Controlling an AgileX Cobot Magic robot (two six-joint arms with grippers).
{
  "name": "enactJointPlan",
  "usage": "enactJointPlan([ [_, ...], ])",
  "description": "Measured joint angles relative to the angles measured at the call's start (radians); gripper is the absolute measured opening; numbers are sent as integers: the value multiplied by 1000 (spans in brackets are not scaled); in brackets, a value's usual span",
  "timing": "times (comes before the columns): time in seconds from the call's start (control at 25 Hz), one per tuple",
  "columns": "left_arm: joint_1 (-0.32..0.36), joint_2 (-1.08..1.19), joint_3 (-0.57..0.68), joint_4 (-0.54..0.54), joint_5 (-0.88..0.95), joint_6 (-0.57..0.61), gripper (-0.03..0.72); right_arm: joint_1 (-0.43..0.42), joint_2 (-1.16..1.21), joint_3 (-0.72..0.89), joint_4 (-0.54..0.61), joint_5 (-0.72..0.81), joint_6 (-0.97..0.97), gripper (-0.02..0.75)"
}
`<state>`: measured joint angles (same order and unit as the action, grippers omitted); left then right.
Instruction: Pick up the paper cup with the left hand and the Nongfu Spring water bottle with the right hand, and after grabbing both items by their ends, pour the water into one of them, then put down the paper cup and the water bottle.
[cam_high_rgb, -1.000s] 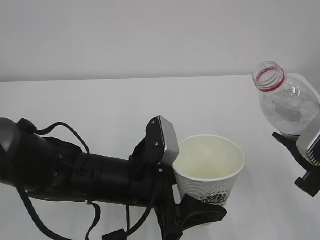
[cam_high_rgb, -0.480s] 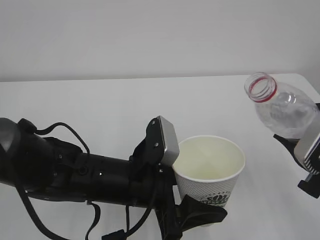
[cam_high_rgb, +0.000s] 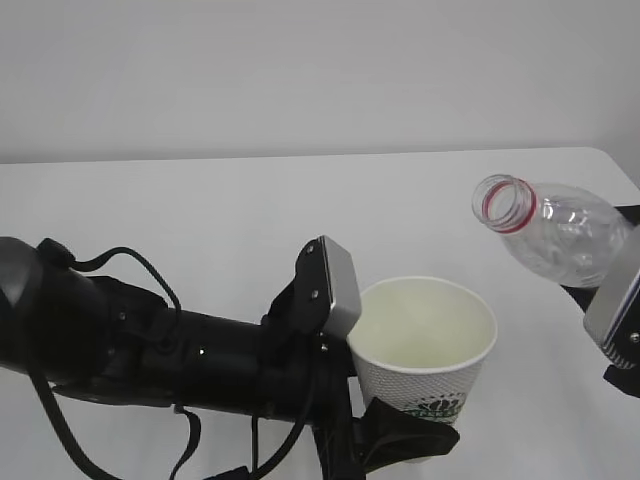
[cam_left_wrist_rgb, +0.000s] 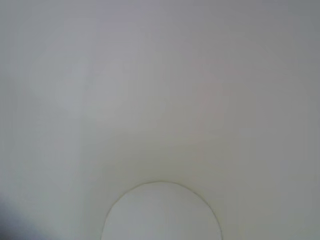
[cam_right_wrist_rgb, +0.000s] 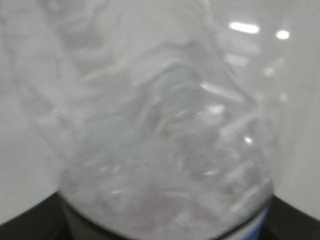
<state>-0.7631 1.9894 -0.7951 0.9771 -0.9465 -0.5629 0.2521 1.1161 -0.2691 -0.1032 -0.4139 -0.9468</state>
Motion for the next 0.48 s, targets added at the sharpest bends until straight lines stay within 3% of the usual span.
enactJointPlan([
  [0.48,-13,0,0,3,-4,0,503,0,0,0,4,-16,-83,466],
])
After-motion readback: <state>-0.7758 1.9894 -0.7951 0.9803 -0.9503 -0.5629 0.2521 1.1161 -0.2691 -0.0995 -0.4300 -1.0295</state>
